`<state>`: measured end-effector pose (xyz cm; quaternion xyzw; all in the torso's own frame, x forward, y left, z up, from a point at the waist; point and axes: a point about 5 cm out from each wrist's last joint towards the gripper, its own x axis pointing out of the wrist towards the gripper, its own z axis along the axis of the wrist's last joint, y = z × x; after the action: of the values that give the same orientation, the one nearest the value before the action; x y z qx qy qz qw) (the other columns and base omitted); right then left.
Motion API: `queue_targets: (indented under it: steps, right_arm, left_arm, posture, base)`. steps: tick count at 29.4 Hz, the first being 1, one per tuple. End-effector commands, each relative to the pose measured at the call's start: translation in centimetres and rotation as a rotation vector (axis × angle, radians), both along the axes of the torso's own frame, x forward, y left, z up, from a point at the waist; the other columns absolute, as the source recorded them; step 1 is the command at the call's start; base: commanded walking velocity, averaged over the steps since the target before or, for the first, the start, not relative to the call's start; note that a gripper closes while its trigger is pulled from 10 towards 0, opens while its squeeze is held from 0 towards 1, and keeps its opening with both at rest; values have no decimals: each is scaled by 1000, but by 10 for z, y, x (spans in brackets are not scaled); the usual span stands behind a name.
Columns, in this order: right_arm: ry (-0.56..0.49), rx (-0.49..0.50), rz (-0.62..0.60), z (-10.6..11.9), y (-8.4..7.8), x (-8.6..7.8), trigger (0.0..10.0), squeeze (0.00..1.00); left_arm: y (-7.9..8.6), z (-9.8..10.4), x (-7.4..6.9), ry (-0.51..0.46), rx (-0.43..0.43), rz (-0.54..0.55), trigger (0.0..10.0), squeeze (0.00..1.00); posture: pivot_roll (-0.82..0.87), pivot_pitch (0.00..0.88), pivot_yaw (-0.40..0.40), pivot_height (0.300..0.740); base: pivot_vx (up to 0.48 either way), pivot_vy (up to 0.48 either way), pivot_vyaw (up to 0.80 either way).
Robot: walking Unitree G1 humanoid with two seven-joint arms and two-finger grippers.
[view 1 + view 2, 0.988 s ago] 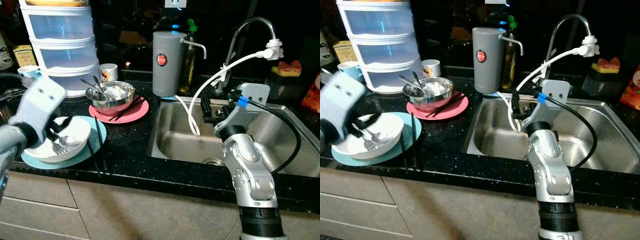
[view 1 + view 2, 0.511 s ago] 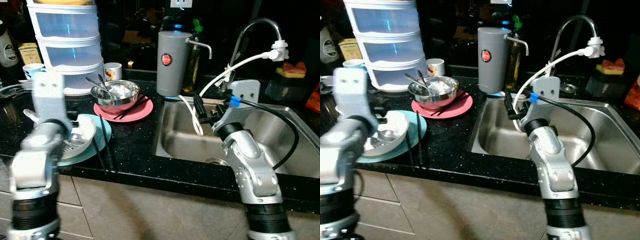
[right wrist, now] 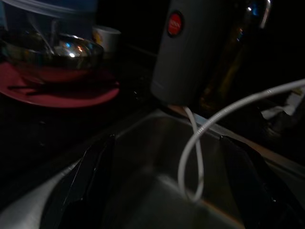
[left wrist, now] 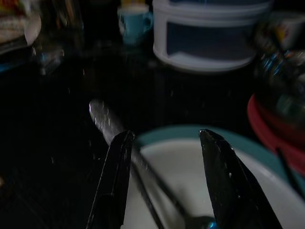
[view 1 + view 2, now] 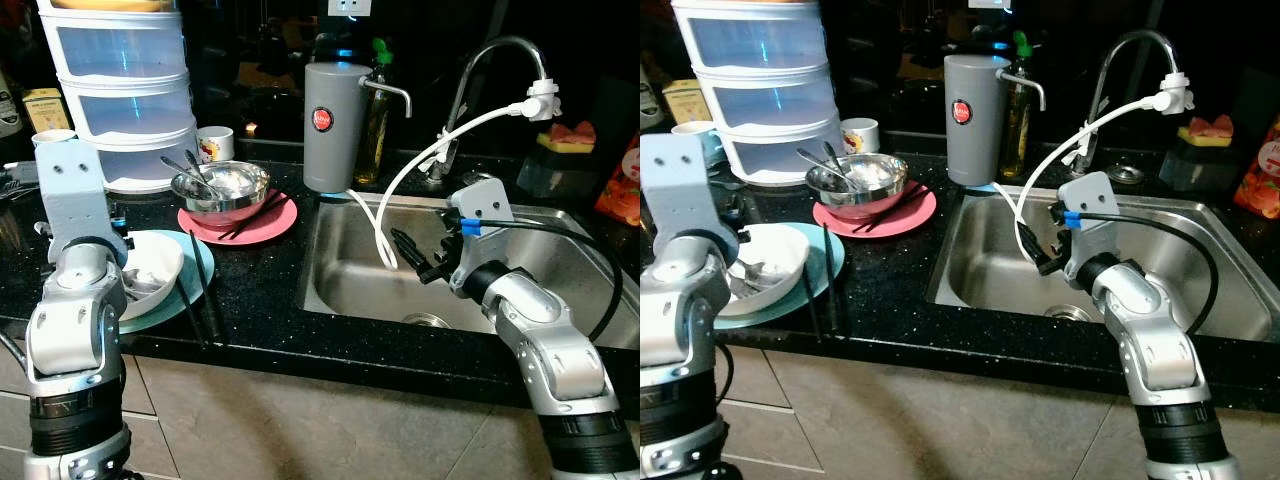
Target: Kitchen organization
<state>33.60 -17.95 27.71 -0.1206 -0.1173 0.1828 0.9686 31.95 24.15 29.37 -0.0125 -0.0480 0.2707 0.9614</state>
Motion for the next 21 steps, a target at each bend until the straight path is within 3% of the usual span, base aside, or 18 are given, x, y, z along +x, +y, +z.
queue_targets:
  steps: [1,8,9,10,21]
  right_arm:
    - [-21,24,45,8,3,-3,10000,0]
    - [-16,53,238,10,13,-16,10000,0]
    - [-23,47,365,10,22,-27,10000,0]
    - [-26,44,397,10,24,-30,10000,0]
    - [-3,59,538,3,53,-38,10000,0]
  left_arm:
    - [1,-11,3,48,-50,9,10000,0]
    - [-1,-25,11,92,-83,21,10000,0]
    - [-4,-28,14,102,-74,16,10000,0]
    - [-5,-28,14,103,-68,14,10000,0]
    - [-5,-27,22,89,-89,27,10000,0]
  posture:
    - [105,70,-52,740]
    - [99,63,-53,740]
    - [93,61,-50,740]
    - [93,61,-50,740]
    - [93,63,-54,740]
  base:
    - [0,0,0]
    - [0,0,0]
    - [0,0,0]
    - [0,0,0]
    - [0,0,0]
